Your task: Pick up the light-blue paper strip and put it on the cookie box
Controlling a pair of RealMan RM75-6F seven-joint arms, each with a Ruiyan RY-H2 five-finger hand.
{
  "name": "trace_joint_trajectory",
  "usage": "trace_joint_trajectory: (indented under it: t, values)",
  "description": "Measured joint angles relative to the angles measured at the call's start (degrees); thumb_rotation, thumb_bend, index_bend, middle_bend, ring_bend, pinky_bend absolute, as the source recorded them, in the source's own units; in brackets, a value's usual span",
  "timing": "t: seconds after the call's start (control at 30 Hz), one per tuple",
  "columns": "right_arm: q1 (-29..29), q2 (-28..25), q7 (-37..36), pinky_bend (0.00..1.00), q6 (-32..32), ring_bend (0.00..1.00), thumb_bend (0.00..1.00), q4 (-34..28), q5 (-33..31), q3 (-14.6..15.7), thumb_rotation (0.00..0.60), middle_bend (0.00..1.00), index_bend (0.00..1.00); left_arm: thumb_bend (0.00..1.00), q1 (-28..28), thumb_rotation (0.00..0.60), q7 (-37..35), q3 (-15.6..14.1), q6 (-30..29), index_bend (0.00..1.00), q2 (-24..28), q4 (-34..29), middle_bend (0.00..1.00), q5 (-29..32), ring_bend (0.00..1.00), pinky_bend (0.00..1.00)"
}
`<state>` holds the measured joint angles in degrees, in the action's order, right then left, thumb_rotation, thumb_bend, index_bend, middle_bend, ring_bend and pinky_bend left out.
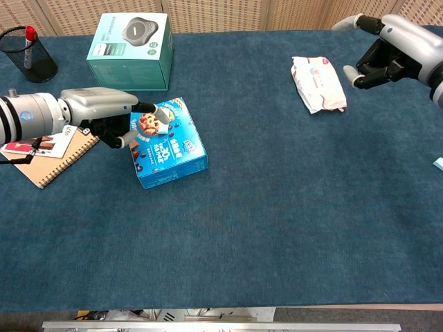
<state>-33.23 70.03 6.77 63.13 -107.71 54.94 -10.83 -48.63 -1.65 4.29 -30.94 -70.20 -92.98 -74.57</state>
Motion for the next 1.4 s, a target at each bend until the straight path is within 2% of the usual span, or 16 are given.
trace_joint_trajectory:
  t: [0.17, 0.43, 1.4]
  values:
    - [0.6, -0.2, -1.2, 1.00, -0.5, 1.00, 0.45, 0.6, 0.8, 0.0, 0.600, 1.00, 0.17, 0.94, -0.8, 0.600, 3.5, -0.9, 0.2, 0.15, -0.4, -0.5, 1.00, 4.2, 1.00, 0.97]
    - [1.2, -0.2, -2.3, 1.00, -1.0, 1.00, 0.45, 1.1, 1.7, -0.3, 0.600, 1.00, 0.17, 0.94, -1.2, 0.600, 5.5, -2.0, -0.6, 0.15, -1.2, -0.7, 1.00, 7.5, 1.00, 0.97]
    - [2.3, -0.7, -2.4, 1.00, -1.2, 1.00, 0.45, 0.7, 2.4, -1.1, 0.600, 1.00, 0.17, 0.94, -0.9, 0.600, 6.8, -4.2, -2.9, 0.15, -1.1, -2.7, 1.00, 8.6, 1.00, 0.97]
